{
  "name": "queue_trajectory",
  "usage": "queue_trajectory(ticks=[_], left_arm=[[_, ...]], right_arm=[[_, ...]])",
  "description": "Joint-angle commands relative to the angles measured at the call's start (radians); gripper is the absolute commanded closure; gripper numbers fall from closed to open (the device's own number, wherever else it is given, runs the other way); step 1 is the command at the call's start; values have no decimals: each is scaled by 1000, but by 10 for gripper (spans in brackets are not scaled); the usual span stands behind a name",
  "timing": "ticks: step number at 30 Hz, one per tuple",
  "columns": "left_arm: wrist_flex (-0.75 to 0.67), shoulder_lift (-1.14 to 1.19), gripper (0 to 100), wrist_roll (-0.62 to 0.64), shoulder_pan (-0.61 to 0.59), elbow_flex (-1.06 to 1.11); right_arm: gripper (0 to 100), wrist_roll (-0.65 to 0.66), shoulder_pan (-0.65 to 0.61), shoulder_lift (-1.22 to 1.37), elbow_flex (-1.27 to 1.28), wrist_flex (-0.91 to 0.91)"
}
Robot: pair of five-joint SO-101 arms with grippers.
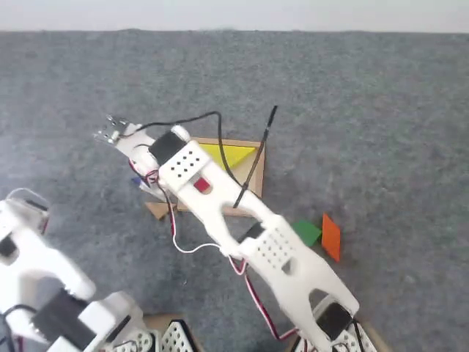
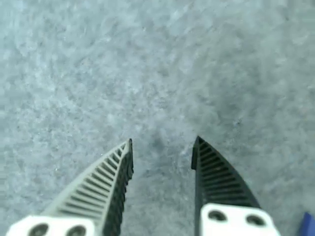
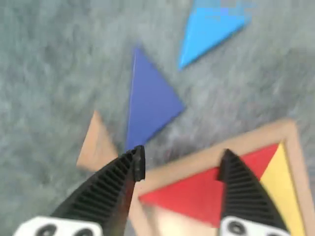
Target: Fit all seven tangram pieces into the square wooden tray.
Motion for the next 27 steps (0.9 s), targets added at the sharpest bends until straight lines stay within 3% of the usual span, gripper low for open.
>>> queue_trajectory(ticks=[1,8,18,27], left_arm=[[20,6,812,55,-71,-56],[23,6,812,68,-101,-54],[23,6,812,68,-95,-51],[23,6,813,68,-95,-51]], right_arm=[[726,40,-33,150,-391,39],[702,5,-61,246,-454,-5],[701,-72,-50,240,-350,24],[702,-167,-59,249,-284,-81]])
